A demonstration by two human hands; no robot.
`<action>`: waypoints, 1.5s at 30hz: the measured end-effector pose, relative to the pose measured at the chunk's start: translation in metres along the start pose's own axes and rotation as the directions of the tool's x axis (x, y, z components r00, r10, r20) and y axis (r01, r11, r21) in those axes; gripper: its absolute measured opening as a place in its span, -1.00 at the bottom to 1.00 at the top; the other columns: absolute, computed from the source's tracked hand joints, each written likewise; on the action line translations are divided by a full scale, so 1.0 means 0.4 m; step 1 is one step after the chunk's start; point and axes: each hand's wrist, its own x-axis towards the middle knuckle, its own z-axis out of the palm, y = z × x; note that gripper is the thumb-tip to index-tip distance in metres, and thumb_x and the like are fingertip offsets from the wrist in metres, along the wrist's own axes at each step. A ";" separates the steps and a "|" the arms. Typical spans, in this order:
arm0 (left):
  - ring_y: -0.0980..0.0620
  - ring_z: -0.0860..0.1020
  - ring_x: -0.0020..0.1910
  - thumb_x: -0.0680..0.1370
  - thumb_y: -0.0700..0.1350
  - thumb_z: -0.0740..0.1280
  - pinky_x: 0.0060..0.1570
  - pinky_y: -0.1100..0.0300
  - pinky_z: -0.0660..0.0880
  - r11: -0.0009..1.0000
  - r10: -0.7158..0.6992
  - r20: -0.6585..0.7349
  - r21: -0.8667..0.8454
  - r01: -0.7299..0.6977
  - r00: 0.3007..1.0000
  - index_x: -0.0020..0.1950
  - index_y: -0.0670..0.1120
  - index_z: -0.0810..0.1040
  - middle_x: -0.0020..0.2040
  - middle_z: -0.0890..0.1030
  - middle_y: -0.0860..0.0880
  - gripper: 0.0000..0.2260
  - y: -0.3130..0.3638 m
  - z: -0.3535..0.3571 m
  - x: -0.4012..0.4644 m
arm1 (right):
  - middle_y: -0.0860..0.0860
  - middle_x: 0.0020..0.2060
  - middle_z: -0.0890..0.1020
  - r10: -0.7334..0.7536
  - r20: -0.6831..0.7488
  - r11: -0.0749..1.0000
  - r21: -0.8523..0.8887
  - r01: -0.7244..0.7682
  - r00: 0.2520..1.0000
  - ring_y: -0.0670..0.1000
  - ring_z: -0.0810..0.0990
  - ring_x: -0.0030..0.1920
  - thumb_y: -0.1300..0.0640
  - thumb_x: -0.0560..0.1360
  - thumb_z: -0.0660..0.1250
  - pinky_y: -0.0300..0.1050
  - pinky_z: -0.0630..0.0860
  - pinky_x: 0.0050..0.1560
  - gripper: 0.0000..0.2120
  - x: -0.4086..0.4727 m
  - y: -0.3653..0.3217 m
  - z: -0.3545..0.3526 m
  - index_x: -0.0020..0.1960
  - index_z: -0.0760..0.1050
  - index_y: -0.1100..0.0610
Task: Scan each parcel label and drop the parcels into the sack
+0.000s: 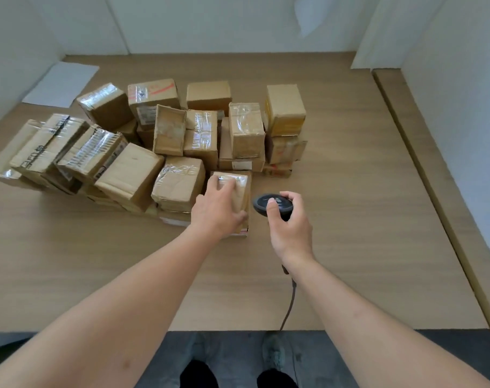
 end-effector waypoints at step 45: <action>-0.21 0.06 0.66 0.60 0.07 0.42 0.59 -0.21 0.16 0.971 -0.121 0.078 -0.197 0.134 0.990 0.70 0.11 0.10 0.71 0.02 -0.09 -0.25 -0.376 0.240 -0.283 | -0.27 0.00 0.64 0.072 0.245 0.984 -0.176 -0.028 0.967 0.00 0.64 0.11 -0.17 0.66 0.34 0.00 0.54 0.14 -0.76 -0.256 0.183 0.168 0.29 0.47 -0.17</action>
